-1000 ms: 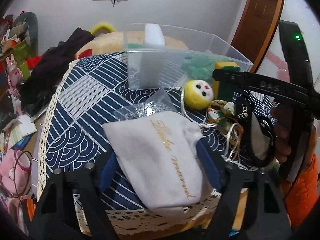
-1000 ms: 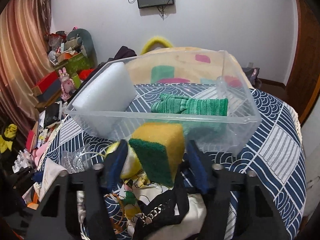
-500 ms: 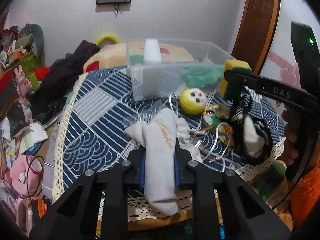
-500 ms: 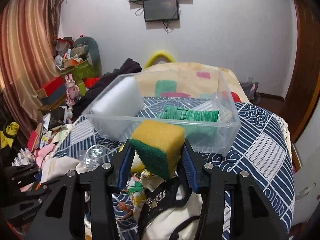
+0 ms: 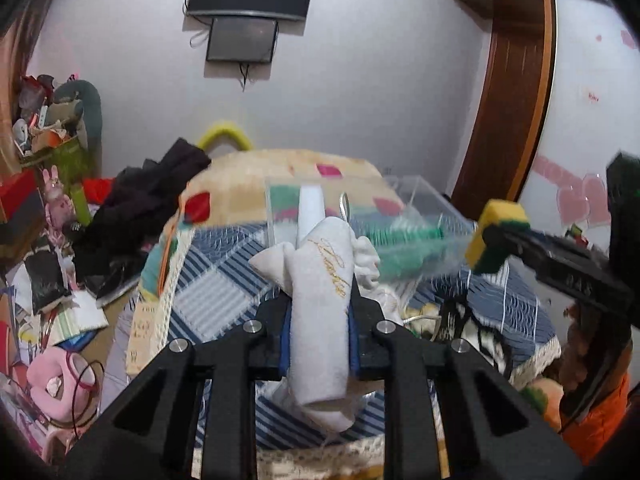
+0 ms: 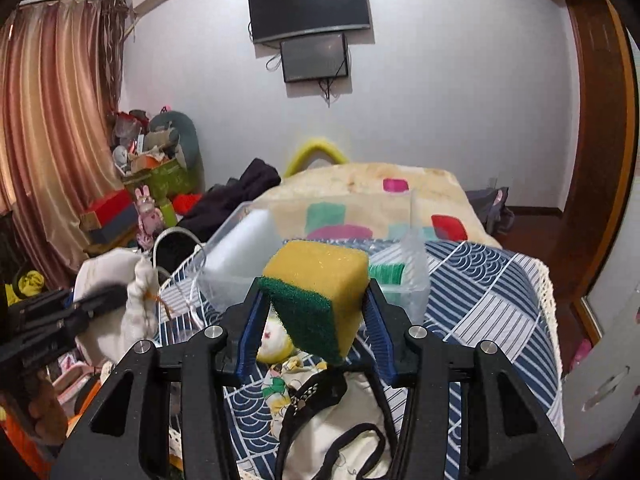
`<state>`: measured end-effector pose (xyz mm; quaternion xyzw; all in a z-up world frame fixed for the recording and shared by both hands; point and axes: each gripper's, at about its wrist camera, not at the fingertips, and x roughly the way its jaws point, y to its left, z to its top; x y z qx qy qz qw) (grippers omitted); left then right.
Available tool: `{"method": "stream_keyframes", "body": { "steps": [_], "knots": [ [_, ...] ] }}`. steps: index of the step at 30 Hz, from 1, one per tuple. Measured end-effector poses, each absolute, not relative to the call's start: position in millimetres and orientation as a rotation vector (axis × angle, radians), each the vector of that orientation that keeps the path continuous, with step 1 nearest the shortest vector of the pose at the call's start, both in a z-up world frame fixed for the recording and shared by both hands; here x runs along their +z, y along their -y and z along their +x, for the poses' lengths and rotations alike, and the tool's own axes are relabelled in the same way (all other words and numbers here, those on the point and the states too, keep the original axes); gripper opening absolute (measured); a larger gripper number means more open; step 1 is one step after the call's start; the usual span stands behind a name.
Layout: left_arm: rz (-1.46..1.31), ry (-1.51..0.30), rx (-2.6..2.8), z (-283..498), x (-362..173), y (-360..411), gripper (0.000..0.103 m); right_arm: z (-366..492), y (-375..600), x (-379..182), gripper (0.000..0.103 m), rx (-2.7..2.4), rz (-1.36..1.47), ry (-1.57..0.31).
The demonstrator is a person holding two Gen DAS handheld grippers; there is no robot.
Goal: Organize soft objects
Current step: 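Place white sock with left tool while right tool places yellow-green sponge in box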
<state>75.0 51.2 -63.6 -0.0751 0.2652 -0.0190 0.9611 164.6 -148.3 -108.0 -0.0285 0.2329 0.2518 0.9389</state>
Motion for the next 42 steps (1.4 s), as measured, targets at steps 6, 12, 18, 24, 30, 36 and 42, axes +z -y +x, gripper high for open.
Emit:
{"method": "stream_keyframes", "body": {
  "steps": [6, 12, 18, 24, 30, 36, 42],
  "knots": [
    [-0.17, -0.469, -0.029, 94.4, -39.0, -56.7, 0.021, 166.3, 154.6, -97.0, 0.044, 0.501, -0.054, -0.442],
    [-0.193, -0.416, -0.019, 117.3, -19.7, -59.6, 0.021, 171.8, 154.7, -85.5, 0.044, 0.492, -0.06, -0.401],
    [-0.21, -0.393, -0.037, 144.4, -9.6, -54.6, 0.021, 185.3, 151.2, -82.4, 0.044, 0.486, -0.069, -0.379],
    [-0.207, -0.432, -0.052, 175.8, -22.7, -44.1, 0.021, 204.4, 146.5, -91.9, 0.044, 0.474, -0.073, -0.412],
    [-0.199, -0.534, -0.103, 207.5, -52.7, -28.9, 0.021, 225.5, 143.5, -109.3, 0.044, 0.479, -0.071, -0.483],
    [-0.164, -0.618, -0.125, 228.2, -77.7, -14.2, 0.021, 238.3, 141.2, -127.8, 0.044, 0.488, -0.065, -0.564],
    [-0.194, -0.675, -0.11, 240.2, -92.0, -20.2, 0.023, 242.2, 138.1, -134.8, 0.044, 0.481, -0.086, -0.605]
  ]
}}
